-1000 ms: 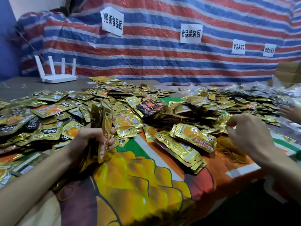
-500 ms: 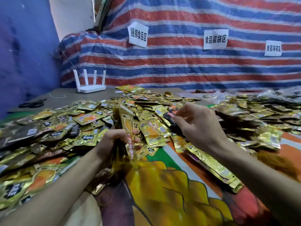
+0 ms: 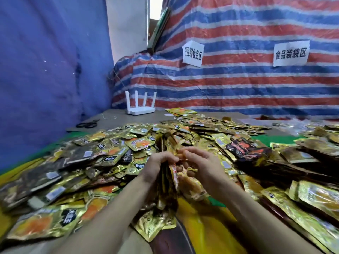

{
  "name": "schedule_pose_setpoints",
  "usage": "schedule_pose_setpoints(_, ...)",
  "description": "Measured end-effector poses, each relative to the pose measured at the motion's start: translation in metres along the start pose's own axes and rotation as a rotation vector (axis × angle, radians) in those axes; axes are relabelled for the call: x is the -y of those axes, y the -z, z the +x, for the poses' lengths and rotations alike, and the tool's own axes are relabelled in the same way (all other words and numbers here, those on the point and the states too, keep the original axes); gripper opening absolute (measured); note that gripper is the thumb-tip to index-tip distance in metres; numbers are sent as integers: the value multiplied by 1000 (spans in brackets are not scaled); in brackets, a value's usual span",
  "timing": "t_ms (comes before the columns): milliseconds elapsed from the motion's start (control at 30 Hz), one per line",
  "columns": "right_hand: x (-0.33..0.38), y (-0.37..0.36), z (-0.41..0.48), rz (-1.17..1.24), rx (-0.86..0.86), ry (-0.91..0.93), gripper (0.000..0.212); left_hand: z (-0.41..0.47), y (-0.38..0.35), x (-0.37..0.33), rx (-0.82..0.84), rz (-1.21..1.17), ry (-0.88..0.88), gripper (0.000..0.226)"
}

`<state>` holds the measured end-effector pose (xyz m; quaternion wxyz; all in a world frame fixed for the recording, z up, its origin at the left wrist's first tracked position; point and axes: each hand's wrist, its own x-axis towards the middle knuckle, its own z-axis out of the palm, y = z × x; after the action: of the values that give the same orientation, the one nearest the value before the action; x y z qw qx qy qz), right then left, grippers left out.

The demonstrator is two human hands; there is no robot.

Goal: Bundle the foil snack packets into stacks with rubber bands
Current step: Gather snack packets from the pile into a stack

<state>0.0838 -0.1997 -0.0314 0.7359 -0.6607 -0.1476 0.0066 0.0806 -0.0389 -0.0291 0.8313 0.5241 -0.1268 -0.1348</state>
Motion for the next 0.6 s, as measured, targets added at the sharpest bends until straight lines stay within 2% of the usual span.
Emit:
schedule_pose_setpoints(100,-8,12,0,-44,44,31,22,0,3,-4,38,10,35,32)
schedule_pose_setpoints(233,-12,9,-6,-159,-12,127,12,1,6,-3,4,55,65,52)
schedule_pose_setpoints(333,-11,5,-8,-147,-104,218,6,2,8,-3,-4,48,76,44)
schedule_pose_setpoints(433,-11,5,-8,-213,-271,286,7,2,8,-3,5,61,89,36)
schedule_pose_setpoints(500,-10,4,-8,-254,-333,278,7,2,8,-3,5,74,97,41)
schedule_pose_setpoints(600,-10,4,-9,-109,-316,145,5,1,7,-3,89,66,124,44)
